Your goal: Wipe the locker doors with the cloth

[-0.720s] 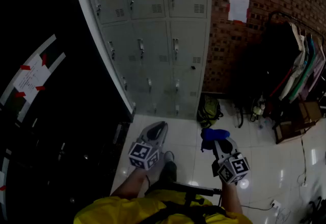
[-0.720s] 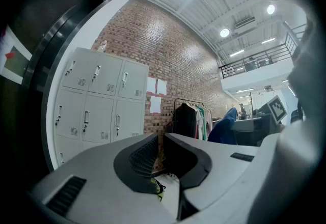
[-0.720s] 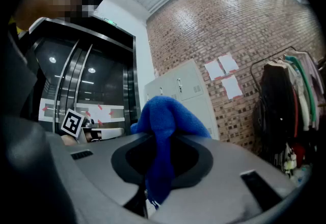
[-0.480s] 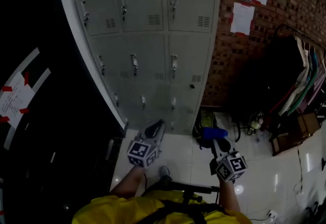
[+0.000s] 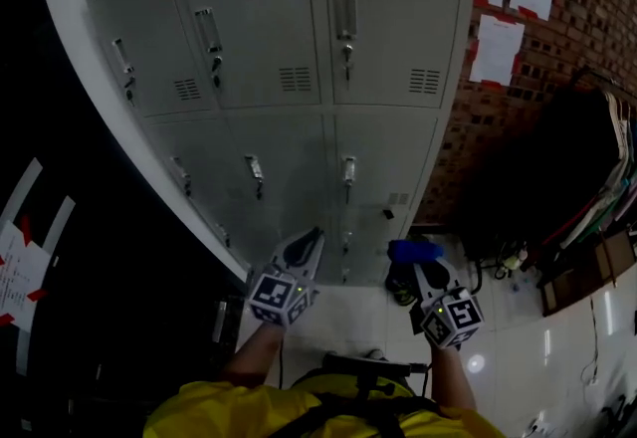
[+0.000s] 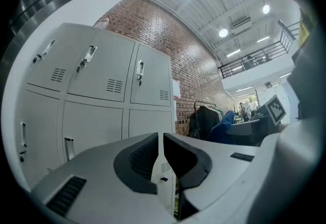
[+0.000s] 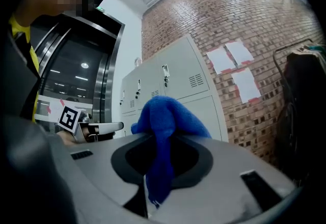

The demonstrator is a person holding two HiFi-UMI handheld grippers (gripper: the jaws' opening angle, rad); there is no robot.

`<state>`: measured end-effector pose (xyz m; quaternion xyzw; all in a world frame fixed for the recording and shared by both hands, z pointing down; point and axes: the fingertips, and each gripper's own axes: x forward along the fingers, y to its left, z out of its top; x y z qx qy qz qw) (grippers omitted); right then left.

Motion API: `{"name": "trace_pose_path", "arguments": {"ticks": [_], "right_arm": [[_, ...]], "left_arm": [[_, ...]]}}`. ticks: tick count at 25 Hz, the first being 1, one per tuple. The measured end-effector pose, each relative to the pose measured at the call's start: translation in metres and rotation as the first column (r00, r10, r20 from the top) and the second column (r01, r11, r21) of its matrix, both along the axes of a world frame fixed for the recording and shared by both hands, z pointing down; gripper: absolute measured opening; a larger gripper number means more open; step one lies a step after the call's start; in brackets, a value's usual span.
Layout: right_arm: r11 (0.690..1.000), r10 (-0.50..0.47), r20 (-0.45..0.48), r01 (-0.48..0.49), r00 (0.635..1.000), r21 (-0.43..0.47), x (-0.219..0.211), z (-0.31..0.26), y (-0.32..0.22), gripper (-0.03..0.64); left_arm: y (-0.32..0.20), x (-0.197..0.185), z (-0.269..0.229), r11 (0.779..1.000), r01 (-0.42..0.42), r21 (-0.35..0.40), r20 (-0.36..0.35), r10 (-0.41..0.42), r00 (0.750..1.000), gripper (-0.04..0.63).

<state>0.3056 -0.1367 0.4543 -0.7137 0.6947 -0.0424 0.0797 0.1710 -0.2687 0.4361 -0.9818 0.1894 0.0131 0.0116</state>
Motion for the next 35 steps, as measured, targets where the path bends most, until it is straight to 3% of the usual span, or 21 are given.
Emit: {"name": "trace_pose_path", "arguments": {"ticks": [6, 12, 16, 19, 23, 26, 29, 31, 35], "right_arm": [[0.995, -0.093, -0.007, 0.093, 0.996, 0.020, 0.011, -0.013, -0.048, 0.067], [0.983, -0.184, -0.016, 0.184, 0.983, 0.020, 0.005, -0.016, -0.093, 0.067], [0.970, -0.235, -0.048, 0.237, 0.971, 0.047, -0.005, -0.041, -0.122, 0.067], [0.959, -0.256, -0.141, 0.269, 0.956, 0.086, -0.021, -0.101, -0.167, 0.067], [0.936, -0.224, -0.288, 0.287, 0.931, 0.201, -0.043, -0.249, -0.242, 0.067], [0.924, -0.185, -0.289, 0.266, 0.939, 0.273, -0.045, -0.381, -0.289, 0.067], [0.946, -0.124, -0.269, 0.196, 0.955, 0.259, -0.035, -0.474, -0.328, 0.067], [0.963, -0.076, -0.255, 0.138, 0.964, 0.233, -0.023, -0.506, -0.343, 0.067], [0.976, -0.044, -0.286, 0.102, 0.957, 0.192, -0.016, -0.514, -0.357, 0.067]], "left_arm": [[-0.027, 0.013, -0.011, 0.999, 0.046, -0.009, -0.028, -0.046, 0.999, 0.021], [-0.060, -0.007, -0.011, 0.985, 0.172, 0.014, -0.023, -0.171, 0.985, 0.021], [-0.080, -0.017, -0.009, 0.978, 0.210, 0.010, -0.021, -0.210, 0.977, 0.021], [-0.093, -0.025, -0.024, 0.975, 0.222, 0.022, -0.028, -0.222, 0.975, 0.021], [-0.106, -0.043, -0.043, 0.970, 0.237, 0.048, -0.030, -0.236, 0.971, 0.015], [-0.106, -0.052, -0.051, 0.970, 0.235, 0.064, -0.036, -0.233, 0.972, 0.015], [-0.107, -0.057, -0.056, 0.970, 0.232, 0.067, -0.036, -0.230, 0.972, 0.015], [-0.106, -0.060, -0.055, 0.971, 0.229, 0.068, -0.045, -0.226, 0.973, 0.015], [-0.106, -0.070, -0.049, 0.971, 0.230, 0.064, -0.046, -0.227, 0.973, 0.015]]}}
